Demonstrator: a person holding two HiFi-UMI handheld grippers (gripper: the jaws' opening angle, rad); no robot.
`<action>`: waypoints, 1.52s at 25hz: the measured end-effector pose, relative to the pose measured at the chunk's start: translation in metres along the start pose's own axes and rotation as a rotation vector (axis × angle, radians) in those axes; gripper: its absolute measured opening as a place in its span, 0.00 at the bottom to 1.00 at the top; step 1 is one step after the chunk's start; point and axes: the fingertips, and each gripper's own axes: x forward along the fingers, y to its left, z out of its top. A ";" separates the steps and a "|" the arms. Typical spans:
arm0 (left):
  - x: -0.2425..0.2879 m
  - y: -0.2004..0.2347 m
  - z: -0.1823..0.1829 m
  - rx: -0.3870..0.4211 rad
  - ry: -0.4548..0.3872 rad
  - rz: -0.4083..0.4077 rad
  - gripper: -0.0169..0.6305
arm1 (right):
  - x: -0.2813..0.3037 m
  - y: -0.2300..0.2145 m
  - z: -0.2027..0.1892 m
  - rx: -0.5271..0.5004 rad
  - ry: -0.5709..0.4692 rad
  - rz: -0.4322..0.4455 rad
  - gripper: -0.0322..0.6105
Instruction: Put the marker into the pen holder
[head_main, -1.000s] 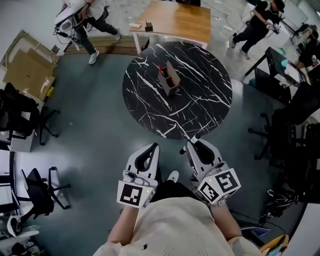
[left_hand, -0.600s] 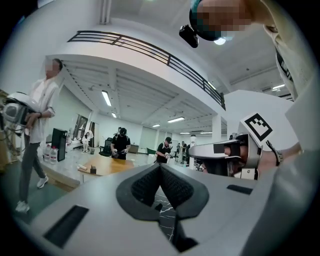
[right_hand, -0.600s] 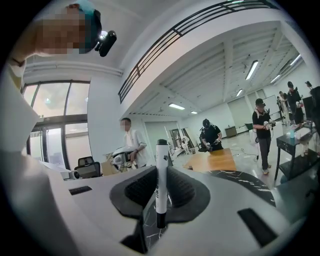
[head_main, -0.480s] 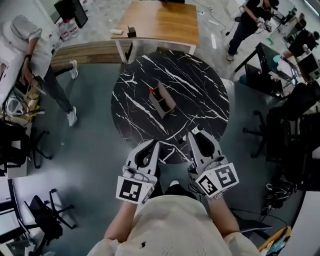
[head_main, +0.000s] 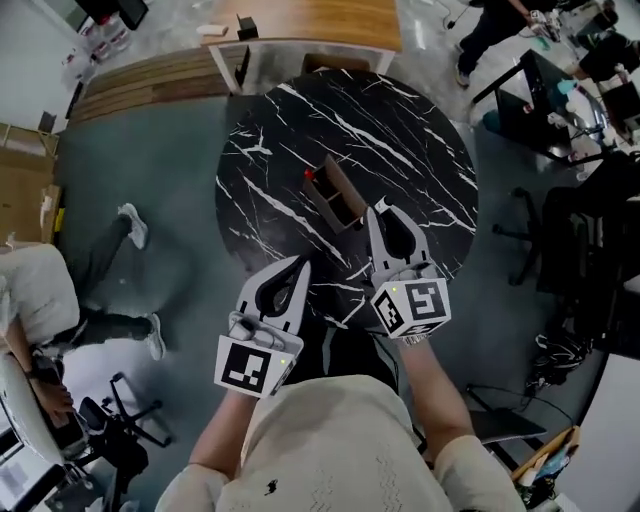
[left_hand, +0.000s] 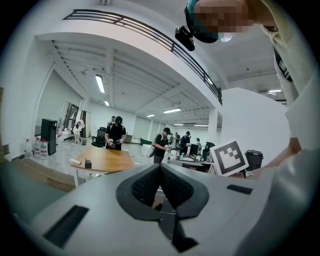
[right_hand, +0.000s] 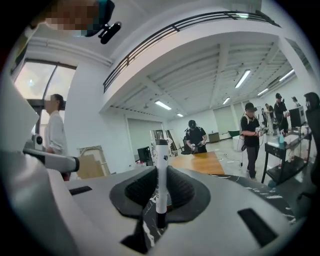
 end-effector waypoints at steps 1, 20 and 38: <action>0.002 0.003 -0.005 0.001 0.016 -0.003 0.04 | 0.008 -0.004 -0.006 -0.026 -0.002 -0.015 0.17; 0.010 0.033 -0.007 -0.099 0.004 0.135 0.04 | 0.072 -0.020 -0.090 -0.070 0.213 0.054 0.17; 0.012 -0.005 0.020 -0.077 -0.063 0.161 0.04 | -0.035 0.019 0.048 0.114 0.120 0.227 0.08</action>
